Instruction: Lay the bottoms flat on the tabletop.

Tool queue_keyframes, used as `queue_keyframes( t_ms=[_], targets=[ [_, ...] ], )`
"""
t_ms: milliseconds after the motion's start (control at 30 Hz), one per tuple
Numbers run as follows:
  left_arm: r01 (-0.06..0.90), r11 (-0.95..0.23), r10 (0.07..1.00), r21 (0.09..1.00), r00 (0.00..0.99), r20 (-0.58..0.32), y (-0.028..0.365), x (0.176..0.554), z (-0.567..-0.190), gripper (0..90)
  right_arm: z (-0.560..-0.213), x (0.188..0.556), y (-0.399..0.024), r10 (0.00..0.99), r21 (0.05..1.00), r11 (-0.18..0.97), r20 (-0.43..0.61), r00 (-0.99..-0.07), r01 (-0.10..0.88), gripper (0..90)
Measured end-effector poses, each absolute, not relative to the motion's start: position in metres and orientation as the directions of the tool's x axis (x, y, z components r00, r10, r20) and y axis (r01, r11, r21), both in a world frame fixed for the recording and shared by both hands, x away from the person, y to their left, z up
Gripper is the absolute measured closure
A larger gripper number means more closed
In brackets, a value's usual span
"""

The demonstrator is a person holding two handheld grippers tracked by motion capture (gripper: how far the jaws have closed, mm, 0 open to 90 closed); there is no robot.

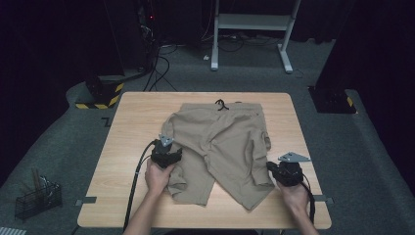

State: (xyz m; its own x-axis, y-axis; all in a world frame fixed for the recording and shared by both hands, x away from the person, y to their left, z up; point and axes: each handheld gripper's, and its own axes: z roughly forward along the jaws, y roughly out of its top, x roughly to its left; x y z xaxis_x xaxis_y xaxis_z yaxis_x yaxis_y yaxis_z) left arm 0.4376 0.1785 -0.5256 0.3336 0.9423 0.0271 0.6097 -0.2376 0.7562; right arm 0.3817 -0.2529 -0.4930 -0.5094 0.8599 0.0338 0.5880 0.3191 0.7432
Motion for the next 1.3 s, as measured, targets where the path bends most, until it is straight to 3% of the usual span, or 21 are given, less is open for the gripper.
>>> queue_keyframes(
  t_ms=[100, 133, 167, 267, 333, 467, 667, 767, 833, 900, 933, 967, 1033, 1100, 1167, 1300],
  targets=[
    [0.610, -0.238, 0.942, 0.756, 0.334, 0.027, 0.179, 0.438, -0.526, 41.2, -0.504, 0.383, -0.248, 0.868, 0.740, 0.304, 0.044, -0.494, 0.600, 57.3],
    [0.610, -0.238, 0.942, 0.756, 0.334, 0.027, 0.179, 0.438, -0.526, 41.2, -0.508, 0.384, -0.247, 0.871, 0.737, 0.286, 0.065, -0.486, 0.612, 56.3],
    [0.610, -0.238, 0.942, 0.756, 0.334, 0.027, 0.179, 0.438, -0.526, 41.2, -0.511, 0.385, -0.244, 0.870, 0.734, 0.282, 0.076, -0.487, 0.618, 58.9],
    [0.610, -0.238, 0.942, 0.756, 0.334, 0.027, 0.179, 0.438, -0.526, 41.2, -0.516, 0.386, -0.235, 0.850, 0.708, 0.356, 0.026, -0.526, 0.610, 83.7],
    [0.610, -0.238, 0.942, 0.756, 0.334, 0.027, 0.179, 0.438, -0.526, 41.1, -0.514, 0.386, -0.236, 0.843, 0.709, 0.366, 0.021, -0.537, 0.602, 88.7],
    [0.610, -0.238, 0.942, 0.756, 0.334, 0.027, 0.179, 0.438, -0.526, 41.2, -0.501, 0.379, -0.251, 0.855, 0.731, 0.357, -0.005, -0.518, 0.582, 89.3],
    [0.610, -0.238, 0.942, 0.756, 0.334, 0.026, 0.179, 0.438, -0.526, 41.2, -0.487, 0.356, -0.291, 0.906, 0.738, 0.325, -0.063, -0.418, 0.592, 89.2],
    [0.612, -0.230, 0.940, 0.757, 0.340, 0.010, 0.180, 0.438, -0.526, 40.7, -0.494, 0.348, -0.304, 0.924, 0.698, 0.321, -0.083, -0.373, 0.640, 89.0],
    [0.628, -0.246, 0.936, 0.739, 0.352, 0.012, 0.181, 0.439, -0.523, 39.8, -0.503, 0.345, -0.303, 0.913, 0.633, 0.379, -0.135, -0.386, 0.676, 88.9],
    [0.659, -0.262, 0.933, 0.705, 0.360, 0.011, 0.182, 0.438, -0.517, 39.3, -0.505, 0.344, -0.304, 0.916, 0.623, 0.367, -0.116, -0.383, 0.690, 87.7],
    [0.659, -0.257, 0.932, 0.707, 0.362, 0.001, 0.183, 0.436, -0.512, 38.0, -0.502, 0.343, -0.304, 0.921, 0.638, 0.356, -0.116, -0.372, 0.683, 84.1],
    [0.647, -0.250, 0.930, 0.720, 0.367, -0.008, 0.184, 0.433, -0.506, 38.1, -0.497, 0.340, -0.302, 0.922, 0.667, 0.353, -0.130, -0.364, 0.657, 74.8],
    [0.619, -0.222, 0.918, 0.753, 0.393, -0.052, 0.186, 0.424, -0.492, 38.5, -0.484, 0.337, -0.293, 0.913, 0.731, 0.350, -0.127, -0.388, 0.586, 67.5],
    [0.606, -0.216, 0.892, 0.765, 0.441, -0.097, 0.184, 0.414, -0.482, 38.5, -0.472, 0.336, -0.276, 0.883, 0.763, 0.368, -0.108, -0.457, 0.531, 67.2],
    [0.610, -0.267, 0.871, 0.746, 0.484, -0.083, 0.177, 0.406, -0.478, 38.4, -0.469, 0.340, -0.251, 0.829, 0.764, 0.414, -0.093, -0.551, 0.494, 67.3],
    [0.641, -0.384, 0.848, 0.665, 0.530, -0.022, 0.166, 0.400, -0.493, 42.4, -0.486, 0.355, -0.210, 0.754, 0.717, 0.498, -0.078, -0.653, 0.489, 66.5]
  ],
)
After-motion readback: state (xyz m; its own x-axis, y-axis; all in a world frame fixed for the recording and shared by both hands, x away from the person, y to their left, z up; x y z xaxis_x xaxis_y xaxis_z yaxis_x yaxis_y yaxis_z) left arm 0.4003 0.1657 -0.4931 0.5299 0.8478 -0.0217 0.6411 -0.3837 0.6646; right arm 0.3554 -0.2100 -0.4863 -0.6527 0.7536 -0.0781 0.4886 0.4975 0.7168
